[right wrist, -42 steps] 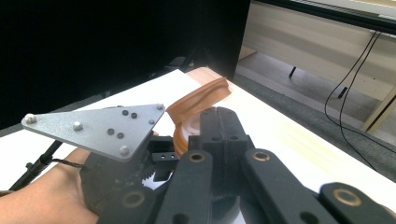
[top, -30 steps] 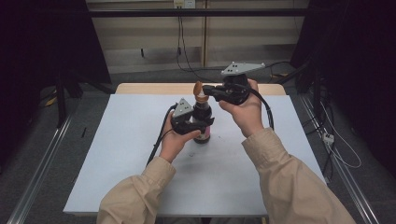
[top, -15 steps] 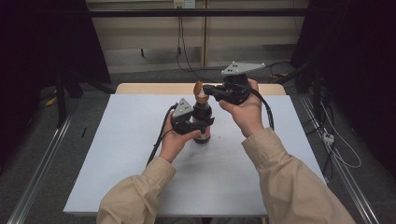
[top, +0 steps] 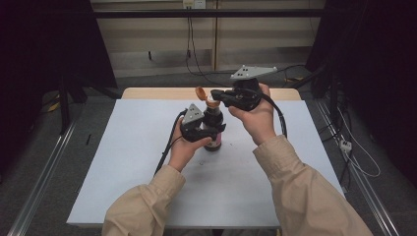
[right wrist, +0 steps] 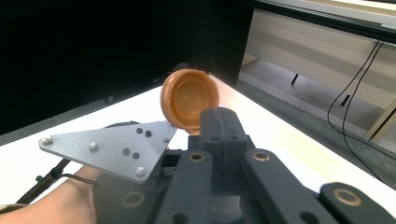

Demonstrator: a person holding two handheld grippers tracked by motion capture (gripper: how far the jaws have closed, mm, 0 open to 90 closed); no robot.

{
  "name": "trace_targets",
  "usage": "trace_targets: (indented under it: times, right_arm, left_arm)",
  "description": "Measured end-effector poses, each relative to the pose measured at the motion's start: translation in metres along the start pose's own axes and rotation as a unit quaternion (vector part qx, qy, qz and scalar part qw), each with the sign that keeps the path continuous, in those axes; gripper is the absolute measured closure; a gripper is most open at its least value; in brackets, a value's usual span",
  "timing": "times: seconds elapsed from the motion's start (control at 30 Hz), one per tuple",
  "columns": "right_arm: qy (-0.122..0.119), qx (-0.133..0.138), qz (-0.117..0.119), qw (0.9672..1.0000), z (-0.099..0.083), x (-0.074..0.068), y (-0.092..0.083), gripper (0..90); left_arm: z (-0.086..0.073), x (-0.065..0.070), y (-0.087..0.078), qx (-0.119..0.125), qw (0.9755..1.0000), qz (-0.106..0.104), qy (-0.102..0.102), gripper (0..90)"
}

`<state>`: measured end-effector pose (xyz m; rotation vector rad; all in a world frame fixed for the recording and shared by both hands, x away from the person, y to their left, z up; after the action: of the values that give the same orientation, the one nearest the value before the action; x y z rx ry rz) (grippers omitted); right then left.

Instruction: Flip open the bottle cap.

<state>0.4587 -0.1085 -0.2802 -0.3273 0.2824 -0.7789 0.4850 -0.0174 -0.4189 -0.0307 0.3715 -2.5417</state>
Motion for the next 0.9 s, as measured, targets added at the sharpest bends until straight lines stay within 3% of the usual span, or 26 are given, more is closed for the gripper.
trace_targets:
  times: [0.23, 0.4, 0.47, 0.73, 0.9]
  right_arm:
    - [0.007, 0.010, 0.003, 0.9999, -0.001, 0.003, -0.005, 88.8]
    - [0.016, 0.016, -0.008, 0.9997, -0.003, 0.005, -0.009, 73.8]
    - [0.019, 0.019, -0.010, 0.9996, -0.005, 0.006, -0.010, 67.4]
    - [0.033, 0.020, -0.009, 0.9992, -0.020, 0.007, -0.017, 42.1]
    - [0.039, 0.021, -0.010, 0.9990, -0.035, 0.009, -0.025, 30.7]
  left_arm:
    - [-0.002, -0.001, 0.000, 0.009, 0.9997, -0.009, -0.022, 26.1]
    - [-0.003, -0.003, -0.002, 0.007, 0.9992, -0.021, -0.032, 24.6]
    - [-0.003, -0.003, -0.004, 0.003, 0.9986, -0.036, -0.038, 22.5]
    - [-0.007, -0.007, -0.023, -0.012, 0.9976, -0.054, -0.042, 17.5]
    - [-0.015, -0.015, -0.043, -0.021, 0.9980, -0.036, -0.047, 16.4]
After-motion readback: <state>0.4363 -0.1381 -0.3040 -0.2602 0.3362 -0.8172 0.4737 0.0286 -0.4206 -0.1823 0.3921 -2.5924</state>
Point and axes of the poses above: each handheld gripper's, and its own axes: y roughly forward along the jaws, z roughly out of its top, x roughly to its right, the point moved 6 cm from there along y, roughly forward along the jaws, and after that the axes turned 7 degrees about y, right-handed, at the moved point
